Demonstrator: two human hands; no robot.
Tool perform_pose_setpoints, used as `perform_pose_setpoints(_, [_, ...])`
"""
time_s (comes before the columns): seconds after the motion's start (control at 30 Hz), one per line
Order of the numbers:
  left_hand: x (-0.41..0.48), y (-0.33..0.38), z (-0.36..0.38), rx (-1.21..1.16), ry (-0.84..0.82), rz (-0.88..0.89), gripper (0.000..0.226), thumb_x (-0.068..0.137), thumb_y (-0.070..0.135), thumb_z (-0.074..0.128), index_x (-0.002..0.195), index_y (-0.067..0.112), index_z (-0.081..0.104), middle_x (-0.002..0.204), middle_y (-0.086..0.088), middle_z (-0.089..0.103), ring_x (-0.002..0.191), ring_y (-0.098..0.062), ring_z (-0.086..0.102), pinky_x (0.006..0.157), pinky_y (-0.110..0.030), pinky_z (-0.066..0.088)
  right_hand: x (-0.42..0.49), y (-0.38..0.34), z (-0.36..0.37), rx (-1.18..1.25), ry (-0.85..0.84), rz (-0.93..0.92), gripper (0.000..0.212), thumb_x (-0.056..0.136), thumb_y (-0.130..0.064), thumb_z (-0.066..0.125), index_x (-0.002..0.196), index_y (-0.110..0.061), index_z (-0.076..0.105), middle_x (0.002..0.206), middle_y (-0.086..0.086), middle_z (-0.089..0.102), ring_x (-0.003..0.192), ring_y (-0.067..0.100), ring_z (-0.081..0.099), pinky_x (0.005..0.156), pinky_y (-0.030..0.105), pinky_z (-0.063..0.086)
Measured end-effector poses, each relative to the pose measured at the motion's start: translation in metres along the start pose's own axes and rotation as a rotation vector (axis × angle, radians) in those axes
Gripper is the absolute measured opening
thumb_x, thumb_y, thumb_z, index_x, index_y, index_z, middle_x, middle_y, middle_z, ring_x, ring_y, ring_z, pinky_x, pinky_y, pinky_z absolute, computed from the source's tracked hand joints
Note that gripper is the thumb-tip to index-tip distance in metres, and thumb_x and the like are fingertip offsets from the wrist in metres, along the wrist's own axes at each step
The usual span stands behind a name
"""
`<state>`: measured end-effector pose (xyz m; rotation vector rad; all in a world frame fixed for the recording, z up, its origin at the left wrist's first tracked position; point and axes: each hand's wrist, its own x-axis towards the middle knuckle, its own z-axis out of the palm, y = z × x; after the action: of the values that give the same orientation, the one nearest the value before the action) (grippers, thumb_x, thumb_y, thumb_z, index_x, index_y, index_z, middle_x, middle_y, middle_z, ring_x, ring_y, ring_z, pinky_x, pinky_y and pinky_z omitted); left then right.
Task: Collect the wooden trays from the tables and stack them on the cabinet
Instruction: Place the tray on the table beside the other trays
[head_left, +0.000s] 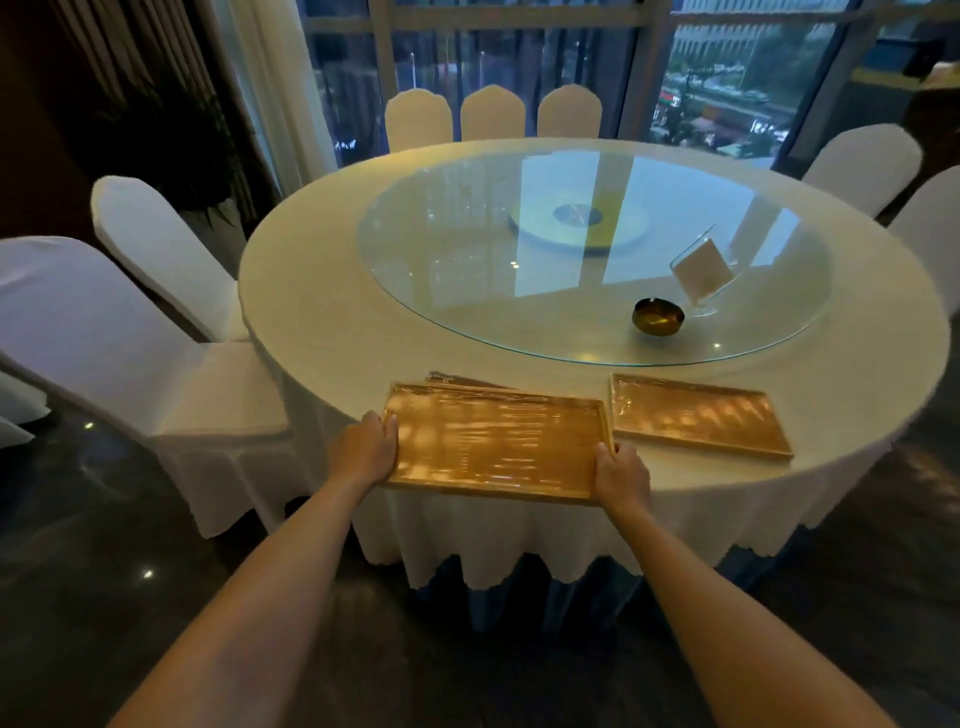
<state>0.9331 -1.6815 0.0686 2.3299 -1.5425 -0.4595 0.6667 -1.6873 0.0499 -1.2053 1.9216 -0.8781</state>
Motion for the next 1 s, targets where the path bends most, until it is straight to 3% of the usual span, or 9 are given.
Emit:
perform_pose_setpoints(0.07, [0.031, -0.002, 0.012, -0.003, -0.04, -0.023, 0.05, 0.1, 0.035, 0.023, 0.118, -0.002, 0.051, 0.117, -0.024, 0.061, 0.109, -0.038, 0.056, 0.087, -0.04, 0.044, 0.021, -0.001, 0.016, -0.014, -0.013, 0.051, 0.038, 0.097, -0.02, 0.035, 0.125, 0.002, 0.048, 0.115, 0.021, 0.058, 0.106, 0.034, 0.055, 0.086, 0.04, 0.042])
perform_pose_setpoints(0.17, [0.073, -0.003, 0.03, 0.055, -0.102, -0.003, 0.049, 0.1, 0.034, 0.021, 0.118, -0.001, 0.05, 0.118, -0.023, 0.062, 0.11, -0.038, 0.056, 0.082, -0.038, 0.043, 0.047, 0.0, 0.039, -0.01, 0.006, 0.133, 0.036, 0.098, -0.018, 0.033, 0.124, 0.001, 0.05, 0.119, 0.022, 0.059, 0.109, 0.034, 0.055, 0.089, 0.042, 0.044])
perform_pose_setpoints(0.33, [0.135, 0.0, 0.055, 0.129, -0.223, 0.087, 0.047, 0.1, 0.034, 0.019, 0.117, 0.001, 0.049, 0.116, -0.022, 0.062, 0.106, -0.038, 0.058, 0.082, -0.041, 0.044, 0.08, 0.003, 0.066, 0.022, 0.054, 0.308, 0.036, 0.098, -0.015, 0.029, 0.121, -0.002, 0.053, 0.119, 0.02, 0.059, 0.102, 0.033, 0.055, 0.081, 0.041, 0.047])
perform_pose_setpoints(0.4, [0.154, -0.002, 0.065, 0.153, -0.254, 0.125, 0.046, 0.1, 0.033, 0.019, 0.115, 0.002, 0.049, 0.114, -0.02, 0.063, 0.103, -0.036, 0.059, 0.078, -0.04, 0.044, 0.089, 0.002, 0.075, 0.02, 0.067, 0.356, 0.037, 0.098, -0.012, 0.028, 0.124, -0.002, 0.052, 0.121, 0.018, 0.058, 0.1, 0.031, 0.053, 0.076, 0.035, 0.041])
perform_pose_setpoints(0.63, [0.193, -0.011, 0.094, 0.143, -0.282, 0.169, 0.043, 0.101, 0.029, 0.019, 0.111, 0.001, 0.05, 0.109, -0.02, 0.065, 0.096, -0.036, 0.061, 0.069, -0.036, 0.041, 0.119, -0.002, 0.098, 0.034, 0.056, 0.376, 0.035, 0.099, -0.011, 0.029, 0.126, -0.002, 0.05, 0.123, 0.018, 0.054, 0.094, 0.02, 0.045, 0.08, 0.032, 0.037])
perform_pose_setpoints(0.83, [0.207, 0.0, 0.091, 0.252, -0.267, 0.242, 0.036, 0.1, 0.019, 0.023, 0.113, -0.002, 0.05, 0.111, -0.023, 0.064, 0.1, -0.04, 0.062, 0.078, -0.044, 0.048, 0.124, 0.002, 0.108, -0.032, 0.035, 0.431, 0.035, 0.099, -0.014, 0.032, 0.127, -0.002, 0.049, 0.125, 0.018, 0.054, 0.114, 0.031, 0.051, 0.095, 0.039, 0.042])
perform_pose_setpoints(1.0, [0.209, -0.008, 0.098, 0.2, -0.276, 0.22, 0.038, 0.101, 0.023, 0.021, 0.11, -0.001, 0.049, 0.105, -0.025, 0.066, 0.095, -0.04, 0.063, 0.067, -0.039, 0.043, 0.128, 0.0, 0.11, -0.066, 0.023, 0.438, 0.033, 0.098, -0.014, 0.035, 0.124, -0.002, 0.052, 0.124, 0.018, 0.056, 0.113, 0.031, 0.053, 0.091, 0.037, 0.042])
